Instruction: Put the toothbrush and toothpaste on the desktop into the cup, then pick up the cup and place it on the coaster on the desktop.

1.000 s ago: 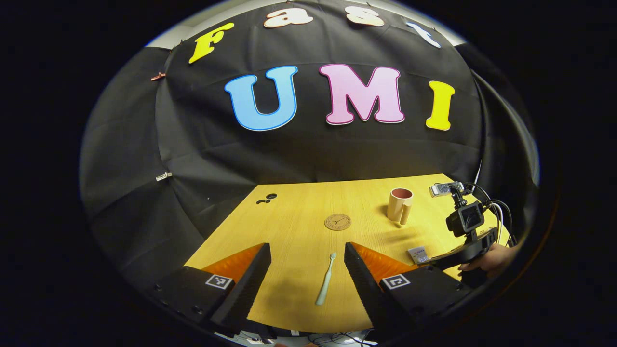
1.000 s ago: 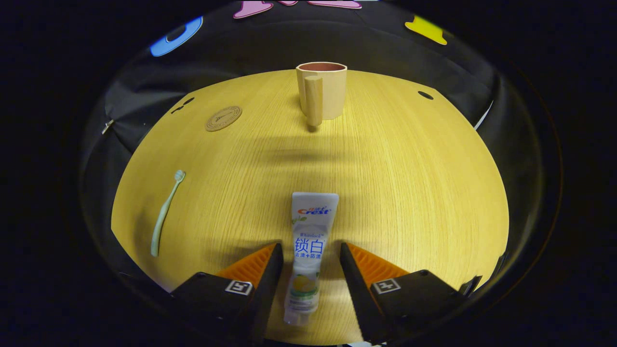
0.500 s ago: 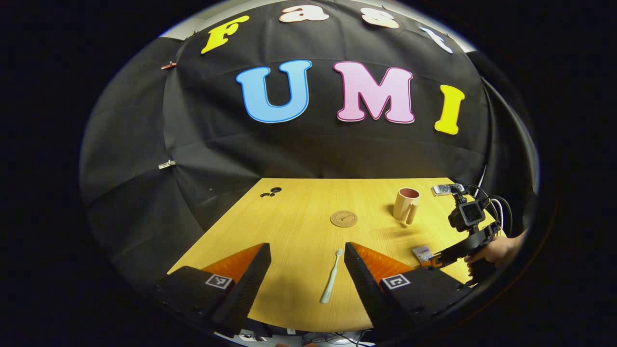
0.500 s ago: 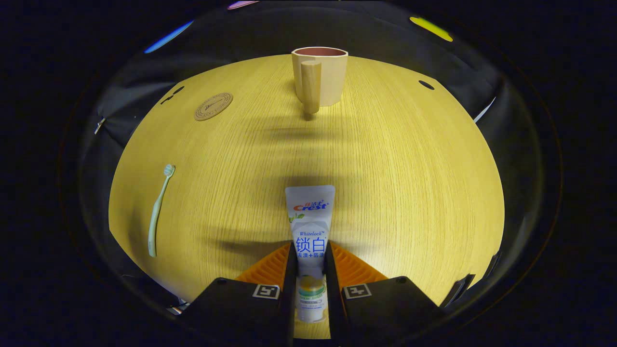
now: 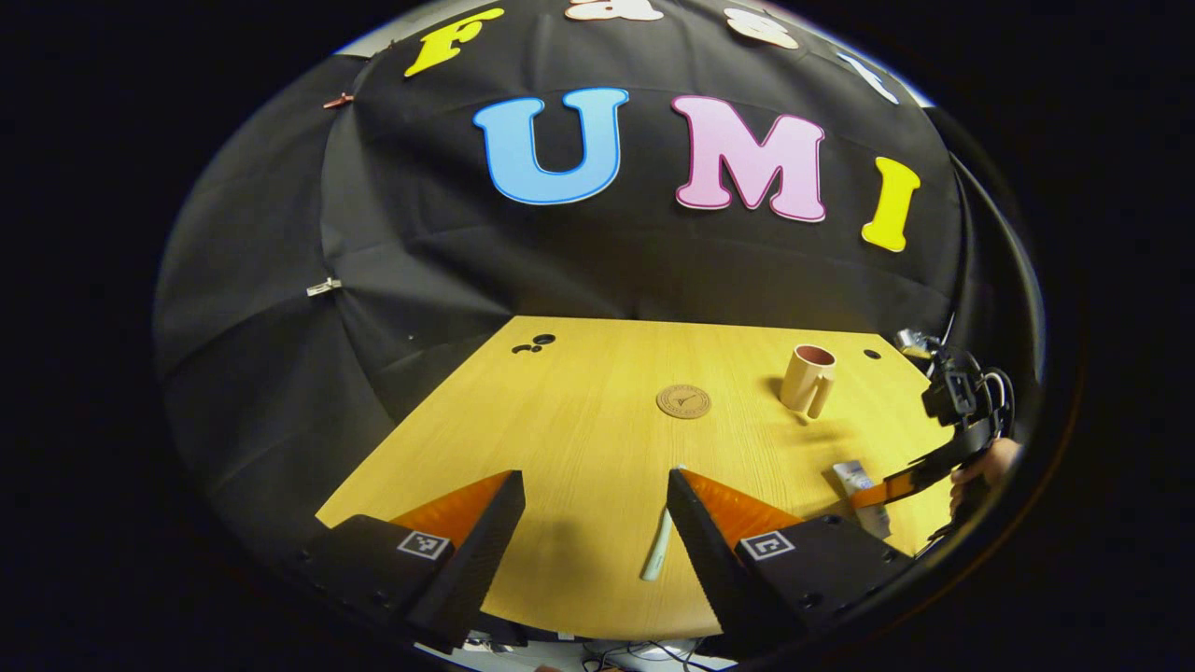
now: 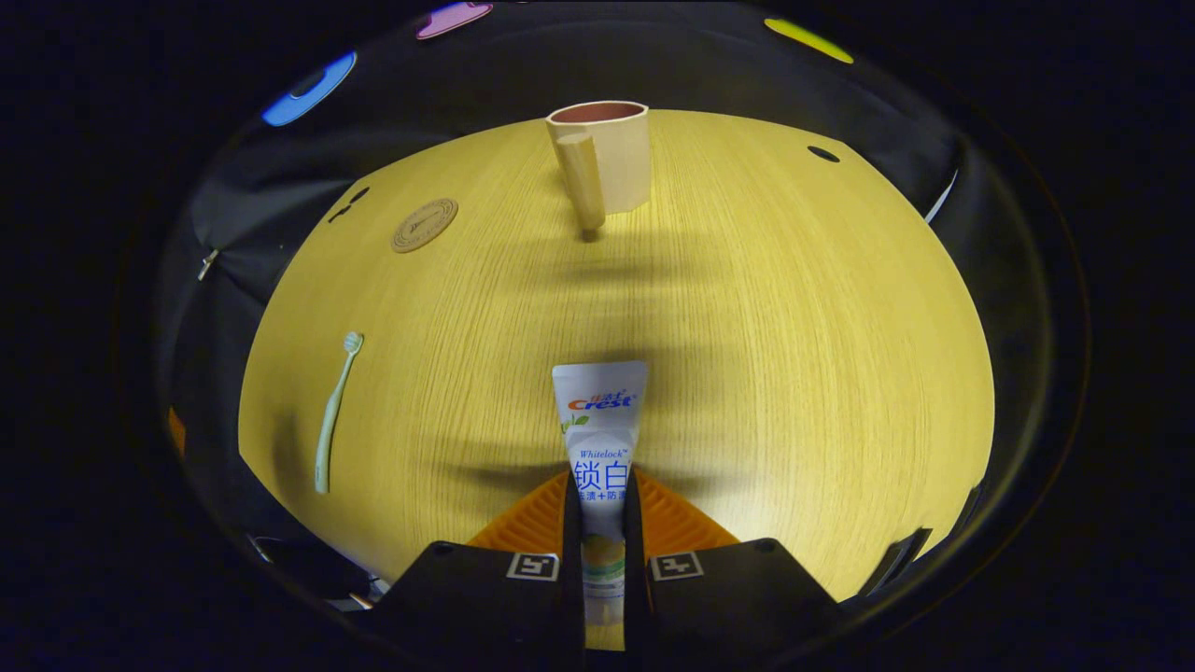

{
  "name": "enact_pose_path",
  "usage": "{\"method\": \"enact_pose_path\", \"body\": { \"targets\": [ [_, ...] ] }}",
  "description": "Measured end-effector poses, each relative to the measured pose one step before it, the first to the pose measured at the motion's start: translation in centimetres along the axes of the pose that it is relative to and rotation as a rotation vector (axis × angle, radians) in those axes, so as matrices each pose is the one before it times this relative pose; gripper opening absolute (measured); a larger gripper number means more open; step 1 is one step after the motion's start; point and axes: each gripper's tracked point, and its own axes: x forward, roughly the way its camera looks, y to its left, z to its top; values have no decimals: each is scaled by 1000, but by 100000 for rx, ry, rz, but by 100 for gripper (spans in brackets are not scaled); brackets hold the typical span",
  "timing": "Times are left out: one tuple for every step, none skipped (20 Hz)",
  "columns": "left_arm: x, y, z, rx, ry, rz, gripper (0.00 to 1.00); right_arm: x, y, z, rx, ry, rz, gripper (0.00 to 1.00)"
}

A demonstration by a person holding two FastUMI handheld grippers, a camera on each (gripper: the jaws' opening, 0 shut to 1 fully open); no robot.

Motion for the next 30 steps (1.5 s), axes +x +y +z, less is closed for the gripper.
{"method": "enact_pose_path", "body": {
  "targets": [
    [689, -296, -239, 1723, 433, -2160, 97, -549, -164, 233, -597, -1421, 293, 21],
    [1095, -194, -430, 1759, 1178, -2599, 97, -772, -204, 246, -595, -1688, 98, 20],
    [857, -423, -519, 1719, 2619, -2840, 97, -970, -345, 353, -66, -2498, -309, 20],
    [831, -212, -803, 1549, 2366, -2952, 97, -945, -384, 592, 747, -3460, -771, 20],
    [1093, -464, -621, 986, 2031, -2558, 97, -836, -278, 320, 749, -2272, -120, 20],
    [1076, -503, -453, -11, 1853, -2501, 97, -873, -138, 254, 1278, -1355, 462, 20],
    [984, -477, -383, 122, 2080, -2322, 97, -485, -34, 280, 1955, -962, 707, 20],
    [1002, -255, -595, 724, 2143, -1616, 97, -709, -95, 281, 2353, -607, 845, 20],
    [1068, -295, -513, 1122, 2293, -1513, 97, -375, -319, 59, 2065, -703, 444, 20],
    [870, -388, -498, 1119, 2729, -1915, 97, -243, -231, 58, 1517, -786, 115, 20],
    [746, -305, -545, 848, 2949, -1941, 96, -156, -340, -26, 1141, -901, -231, 20],
    [552, -154, -456, 218, 3249, -1418, 96, -128, -250, 50, 600, -796, -370, 20],
    [711, -100, -515, -772, 3360, -667, 95, -21, 156, -209, 116, -611, -227, 20],
    [943, -192, -655, -1070, 4203, -509, 93, 15, -37, 85, 396, -670, -97, 20],
    [467, 147, -637, -504, 4290, 842, 92, -31, 45, -39, 519, -522, 188, 20],
    [519, 216, -546, -12, 2718, 629, 92, 17, 10, 59, 513, -550, -5, 20],
    [528, 168, -260, 476, 2332, 770, 92, -44, 69, -13, 673, -539, 64, 20],
    [267, 150, -137, 485, 1982, 636, 92, -1, 155, 45, 957, -647, 880, 20],
    [337, -14, -196, 580, 2507, 165, 90, 92, 160, -71, 738, -156, 803, 20],
    [339, -75, -447, 664, 3015, 93, 89, 68, -7, -30, 139, 334, -54, 20],
    [295, -15, -367, 550, 2413, 295, 87, 86, -25, -1, 129, -89, 71, 20],
    [315, -115, -323, 329, 2679, 207, 86, 84, 11, 43, 559, -170, 298, 20],
    [107, -121, -389, 74, 3848, 453, 83, -156, 127, -6, 690, -2, 464, 20],
    [-87, -250, 409, 122, -550, -259, 82, 38, 130, 12, 647, 203, 629, 20],
    [532, -347, -453, 363, 3730, 61, 78, -101, 157, -35, 816, -54, 1086, 20],
    [-173, -110, 117, 567, 976, -404, 81, -78, 337, -18, 835, 19, 1970, 20],
    [0, -245, 85, -112, 2370, -21, 70, 5, 302, 39, 338, -51, 1503, 20],
    [61, -194, 9, -348, 2101, -255, 64, 65, 37, -19, -800, 414, 526, 20],
    [81, -200, -11, -358, 1447, 427, 58, 99, -184, 106, -1408, 382, 549, 20],
    [98, -220, -98, -1014, 2161, -49, 56, 154, -54, 163, -1233, 93, 770, 20]
  ]
}}
